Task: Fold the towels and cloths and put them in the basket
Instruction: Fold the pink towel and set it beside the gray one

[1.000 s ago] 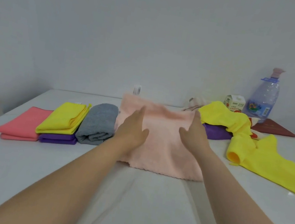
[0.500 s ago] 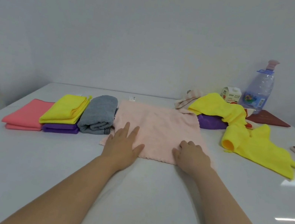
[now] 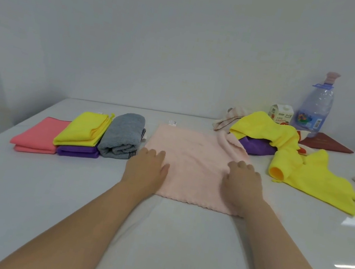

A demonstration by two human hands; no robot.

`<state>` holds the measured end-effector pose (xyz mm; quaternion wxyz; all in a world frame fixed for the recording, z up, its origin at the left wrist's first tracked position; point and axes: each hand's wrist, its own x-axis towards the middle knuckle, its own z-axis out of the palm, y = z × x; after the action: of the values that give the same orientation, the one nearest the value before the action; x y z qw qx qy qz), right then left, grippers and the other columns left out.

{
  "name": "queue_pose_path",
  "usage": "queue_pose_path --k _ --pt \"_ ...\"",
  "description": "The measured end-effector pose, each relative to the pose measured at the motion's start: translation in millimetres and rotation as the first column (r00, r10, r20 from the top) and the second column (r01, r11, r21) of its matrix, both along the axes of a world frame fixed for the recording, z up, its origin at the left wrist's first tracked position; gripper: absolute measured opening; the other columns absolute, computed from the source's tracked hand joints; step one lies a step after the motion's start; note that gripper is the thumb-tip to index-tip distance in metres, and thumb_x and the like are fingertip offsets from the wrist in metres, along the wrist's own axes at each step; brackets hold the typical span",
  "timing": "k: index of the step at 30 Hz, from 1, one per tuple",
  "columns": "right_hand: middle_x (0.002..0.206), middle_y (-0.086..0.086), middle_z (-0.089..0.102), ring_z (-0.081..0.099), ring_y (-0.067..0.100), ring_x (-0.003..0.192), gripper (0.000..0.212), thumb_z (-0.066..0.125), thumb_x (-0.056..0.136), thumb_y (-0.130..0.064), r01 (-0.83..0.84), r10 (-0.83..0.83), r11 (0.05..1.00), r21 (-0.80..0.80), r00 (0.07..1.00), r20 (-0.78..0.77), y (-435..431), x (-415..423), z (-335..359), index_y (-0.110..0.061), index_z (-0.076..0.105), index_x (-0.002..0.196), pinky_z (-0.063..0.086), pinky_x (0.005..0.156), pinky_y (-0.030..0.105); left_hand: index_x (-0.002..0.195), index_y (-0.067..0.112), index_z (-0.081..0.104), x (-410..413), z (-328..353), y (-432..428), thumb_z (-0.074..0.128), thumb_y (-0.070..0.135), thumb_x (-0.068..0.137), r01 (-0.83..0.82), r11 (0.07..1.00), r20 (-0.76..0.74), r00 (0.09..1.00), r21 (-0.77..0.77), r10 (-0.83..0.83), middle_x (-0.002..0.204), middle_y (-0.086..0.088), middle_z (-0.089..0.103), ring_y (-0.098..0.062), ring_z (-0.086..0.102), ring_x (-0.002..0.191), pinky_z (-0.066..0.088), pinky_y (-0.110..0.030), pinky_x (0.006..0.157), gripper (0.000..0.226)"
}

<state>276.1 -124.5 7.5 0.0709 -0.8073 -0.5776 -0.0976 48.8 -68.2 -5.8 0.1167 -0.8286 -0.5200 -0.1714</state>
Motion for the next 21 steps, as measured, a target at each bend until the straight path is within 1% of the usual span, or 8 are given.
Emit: queue_pose_path --k 1,2,3,5,8,12,18,21 --pt "0.139 0.006 0.041 0.039 0.027 0.125 0.041 0.031 0.098 -0.034 -0.092 0.090 0.995 -0.045 0.995 -0.042 2 0 -5 -0.020 0.038 0.136 0.033 0.101 0.042 0.140 0.022 0.039 -1 -4 2 0.010 0.049 0.092 0.086 0.993 -0.015 0.996 -0.085 -0.088 0.142 -0.008 0.044 -0.027 0.037 0.132 0.037 -0.040 0.103 0.062" --pt "0.148 0.005 0.031 0.031 0.027 0.134 0.046 0.027 0.099 -0.039 -0.144 0.132 0.982 -0.124 0.986 -0.102 4 -2 -9 -0.022 0.031 0.142 0.028 0.107 0.046 0.148 0.027 0.025 -1 -7 4 0.014 0.051 0.096 0.144 0.968 -0.023 0.988 -0.208 -0.152 0.155 -0.004 0.024 -0.023 0.018 0.143 0.021 -0.042 0.115 0.059" --pt "0.155 0.002 0.019 0.021 0.024 0.141 0.051 0.023 0.100 -0.044 -0.160 0.130 0.965 -0.207 0.980 -0.149 5 -2 -12 -0.025 0.023 0.147 0.021 0.110 0.051 0.151 0.032 0.015 -2 -9 6 0.018 0.051 0.098 0.151 0.931 -0.037 0.984 -0.333 -0.173 0.160 0.001 0.007 -0.020 0.002 0.147 0.008 -0.043 0.118 0.056" --pt "0.160 -0.004 0.002 0.005 0.020 0.146 0.056 0.018 0.099 -0.052 -0.150 0.096 0.945 -0.290 0.977 -0.193 6 -1 -14 -0.029 0.012 0.150 0.011 0.113 0.058 0.151 0.036 0.007 -2 -10 8 0.021 0.055 0.098 0.119 0.894 -0.065 0.984 -0.433 -0.163 0.160 0.005 -0.005 -0.016 -0.010 0.146 -0.002 -0.044 0.118 0.058" --pt "0.160 -0.007 -0.008 -0.004 0.019 0.147 0.061 0.015 0.096 -0.059 -0.116 0.044 0.930 -0.348 0.977 -0.208 5 1 -13 -0.035 0.003 0.151 0.003 0.112 0.062 0.151 0.038 0.004 0 -10 8 0.020 0.057 0.097 0.080 0.893 -0.110 0.984 -0.443 -0.142 0.160 0.008 -0.006 -0.016 -0.011 0.146 -0.003 -0.047 0.117 0.059" --pt "0.159 -0.006 -0.012 -0.007 0.020 0.147 0.065 0.012 0.093 -0.065 -0.039 -0.042 0.929 -0.369 0.977 -0.209 2 3 -14 -0.038 -0.002 0.150 0.000 0.111 0.064 0.150 0.042 0.002 -2 -10 9 0.020 0.060 0.096 0.057 0.892 -0.125 0.984 -0.448 -0.126 0.159 0.011 -0.007 -0.015 -0.009 0.147 -0.004 -0.050 0.117 0.060" --pt "0.160 -0.004 -0.003 -0.001 0.021 0.147 0.063 0.012 0.093 -0.061 0.034 -0.093 0.962 -0.270 0.974 -0.208 -6 6 -22 -0.035 0.006 0.150 0.003 0.112 0.061 0.150 0.041 0.002 -9 -10 5 0.018 0.061 0.095 0.027 0.892 -0.130 0.987 -0.450 -0.096 0.159 0.011 -0.006 -0.015 -0.006 0.147 -0.002 -0.049 0.117 0.061" --pt "0.160 -0.003 0.001 0.002 0.022 0.147 0.062 0.012 0.093 -0.059 0.035 -0.080 0.973 -0.228 0.978 -0.192 -11 6 -23 -0.033 0.011 0.150 0.006 0.112 0.059 0.150 0.040 0.003 -11 -8 2 0.018 0.061 0.095 0.013 0.889 -0.137 0.987 -0.457 -0.084 0.160 0.010 -0.005 -0.015 -0.004 0.147 -0.001 -0.048 0.117 0.061"
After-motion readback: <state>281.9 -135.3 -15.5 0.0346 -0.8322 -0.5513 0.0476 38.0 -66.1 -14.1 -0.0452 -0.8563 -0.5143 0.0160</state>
